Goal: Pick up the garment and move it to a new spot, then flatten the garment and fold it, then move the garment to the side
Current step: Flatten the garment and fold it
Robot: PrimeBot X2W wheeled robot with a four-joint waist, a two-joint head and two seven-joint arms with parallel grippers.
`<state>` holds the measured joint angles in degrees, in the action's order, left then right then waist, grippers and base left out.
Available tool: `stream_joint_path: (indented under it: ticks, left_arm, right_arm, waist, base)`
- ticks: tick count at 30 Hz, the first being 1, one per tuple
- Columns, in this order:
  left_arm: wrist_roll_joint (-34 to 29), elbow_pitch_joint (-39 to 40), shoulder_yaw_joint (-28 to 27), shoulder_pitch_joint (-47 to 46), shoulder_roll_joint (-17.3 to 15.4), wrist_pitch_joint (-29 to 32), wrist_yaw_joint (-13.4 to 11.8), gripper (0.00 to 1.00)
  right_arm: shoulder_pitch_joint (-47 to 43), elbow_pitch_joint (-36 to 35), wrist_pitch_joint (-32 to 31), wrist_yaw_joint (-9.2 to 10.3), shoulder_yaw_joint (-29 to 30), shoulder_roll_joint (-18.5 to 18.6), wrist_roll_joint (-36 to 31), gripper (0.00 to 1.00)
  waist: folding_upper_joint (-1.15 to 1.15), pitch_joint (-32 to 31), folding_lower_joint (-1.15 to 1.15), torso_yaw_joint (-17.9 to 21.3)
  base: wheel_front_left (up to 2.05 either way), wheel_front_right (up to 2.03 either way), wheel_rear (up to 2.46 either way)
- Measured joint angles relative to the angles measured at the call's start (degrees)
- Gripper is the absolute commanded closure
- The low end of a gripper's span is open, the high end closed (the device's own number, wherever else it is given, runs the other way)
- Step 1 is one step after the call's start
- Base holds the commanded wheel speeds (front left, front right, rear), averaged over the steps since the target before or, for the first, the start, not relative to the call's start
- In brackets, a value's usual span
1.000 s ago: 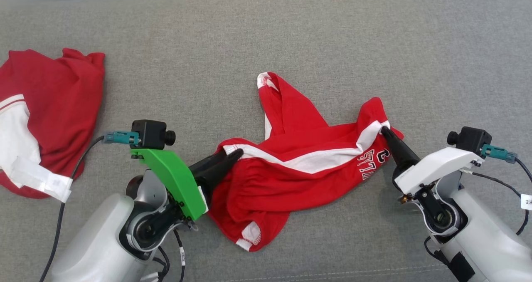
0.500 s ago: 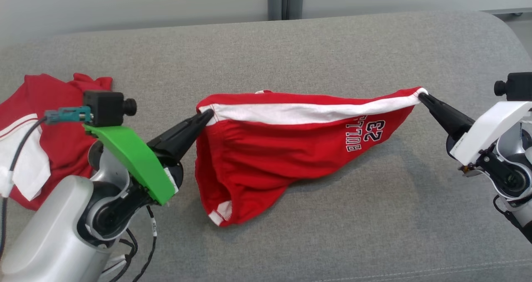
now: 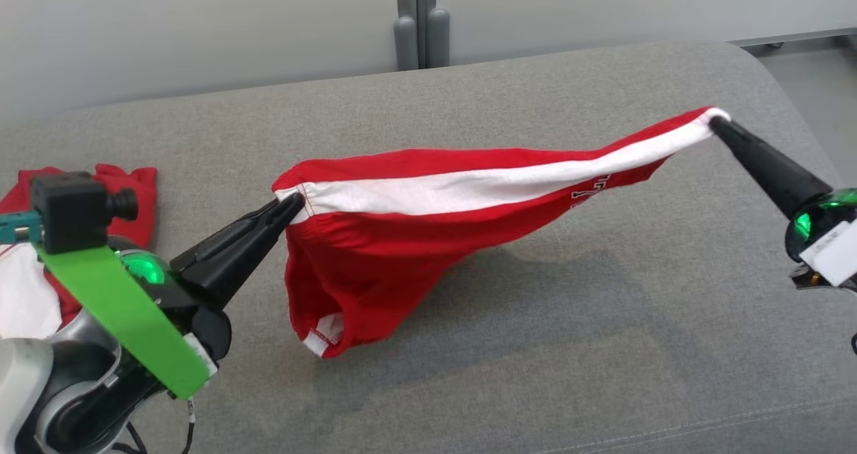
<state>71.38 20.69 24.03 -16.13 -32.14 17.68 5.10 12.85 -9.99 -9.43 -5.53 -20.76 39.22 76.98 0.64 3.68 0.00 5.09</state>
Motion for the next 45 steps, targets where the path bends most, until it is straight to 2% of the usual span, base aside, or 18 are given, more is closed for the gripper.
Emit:
stream_joint_path:
  ticks: [2, 5, 11, 14, 17, 20, 23, 25, 27, 30, 34, 38, 40, 42, 45]
  left_arm:
    - [0.57, 3.43, -1.36, 1.07, -1.23, 0.00, 0.00, 1.00]
    - [2.24, 9.42, -3.56, 2.79, -2.90, 0.13, -0.44, 1.00]
    - [3.48, 20.18, -7.38, 4.52, -5.60, 1.37, -4.15, 1.00]
    - [4.57, 23.19, -9.09, 4.58, -6.78, 2.30, -6.43, 1.00]
    - [6.58, 23.59, -9.57, 4.58, -7.14, 3.64, -8.28, 1.00]
    - [7.99, 20.15, -11.05, 4.53, -7.68, 4.57, -10.26, 1.00]
    - [12.38, 14.67, -11.44, 3.81, -7.33, 6.31, -10.65, 1.00]
    - [13.62, 9.77, -10.37, 1.55, -6.93, 8.17, -10.67, 1.00]
    - [12.05, 3.82, -9.02, -2.52, -7.32, 9.80, -10.87, 1.00]
    - [5.45, -3.96, -7.23, -11.83, -6.86, 9.92, -11.16, 1.00]
    - [-3.80, -6.35, -6.33, -28.11, -0.25, 4.26, -11.16, 1.00]
    - [-9.67, -6.49, -5.22, -37.01, 6.87, -2.80, -11.15, 1.00]
    - [-12.34, -6.79, -3.86, -37.00, 7.58, -4.80, -10.40, 1.00]
    - [-15.57, -7.79, -1.58, -35.24, 6.77, -6.31, -8.54, 1.00]
    - [-16.16, -11.34, 0.51, -28.16, 7.35, -9.02, -7.39, 1.00]
  right_arm:
    - [-1.41, -4.39, 1.32, 0.18, 2.61, 1.37, 0.86, 1.00]
    - [-4.26, -11.15, 2.82, 1.45, 6.17, 3.66, 1.45, 1.00]
    - [-9.64, -23.98, 4.92, 4.86, 13.82, 7.86, 3.67, 1.00]
    - [-11.35, -27.37, 4.93, 6.50, 16.39, 8.44, 5.41, 1.00]
    - [-13.04, -27.27, 4.57, 8.25, 16.63, 8.29, 7.72, 1.00]
    - [-13.49, -24.15, 3.85, 9.92, 15.69, 6.44, 10.88, 1.00]
    - [-12.89, -19.16, 3.24, 11.22, 14.39, 4.12, 12.92, 1.00]
    - [-9.34, -16.17, 2.99, 12.11, 13.03, 1.03, 15.52, 1.00]
    - [-2.30, -13.28, 3.00, 13.38, 11.20, -3.99, 18.33, 1.00]
    - [12.69, -7.00, 4.76, 13.77, 10.17, -9.23, 16.36, 1.00]
    - [30.31, 1.51, 13.19, 13.13, 13.18, -18.06, 14.68, 1.00]
    - [36.88, 5.56, 17.75, 13.15, 12.81, -19.46, 10.67, 1.00]
    - [38.79, 5.61, 18.03, 13.14, 10.31, -19.75, 8.90, 1.00]
    - [38.29, 5.89, 17.95, 13.14, 7.44, -20.53, 7.14, 1.00]
    - [33.05, 7.46, 17.07, 13.15, 3.93, -21.65, 7.02, 1.00]
  waist:
    - [0.00, -0.64, 0.00, 0.79]
    - [0.00, -1.47, 0.00, 2.03]
    - [0.00, -1.46, 0.00, 4.16]
    - [0.00, -0.30, 0.00, 4.53]
    - [0.00, 1.45, 0.00, 4.59]
    - [0.00, 3.45, 0.00, 4.44]
    - [0.00, 5.53, 0.00, 4.05]
    - [0.00, 6.94, 0.00, 3.63]
    - [0.00, 8.32, 0.00, 3.06]
    - [0.00, 10.43, 0.00, 2.02]
    - [0.00, 13.29, 0.00, 0.48]
    - [0.00, 16.26, 0.00, -1.01]
    - [0.00, 17.83, 0.01, -1.63]
    - [0.00, 19.46, 0.01, -2.06]
    - [0.00, 21.91, 0.01, -2.42]
  base:
    - [0.00, 0.00, 0.00]
    - [0.00, 0.00, 0.00]
    - [0.00, 0.00, 0.00]
    - [0.00, 0.00, 0.00]
    - [0.00, 0.00, 0.00]
    - [0.00, 0.00, 0.00]
    - [0.00, 0.00, 0.00]
    - [0.00, 0.00, 0.00]
    - [0.00, 0.00, 0.00]
    - [0.00, 0.00, 0.00]
    - [0.00, 0.00, 0.00]
    - [0.00, 0.00, 0.00]
    - [0.00, 0.00, 0.00]
    - [0.00, 0.00, 0.00]
    - [0.00, 0.00, 0.00]
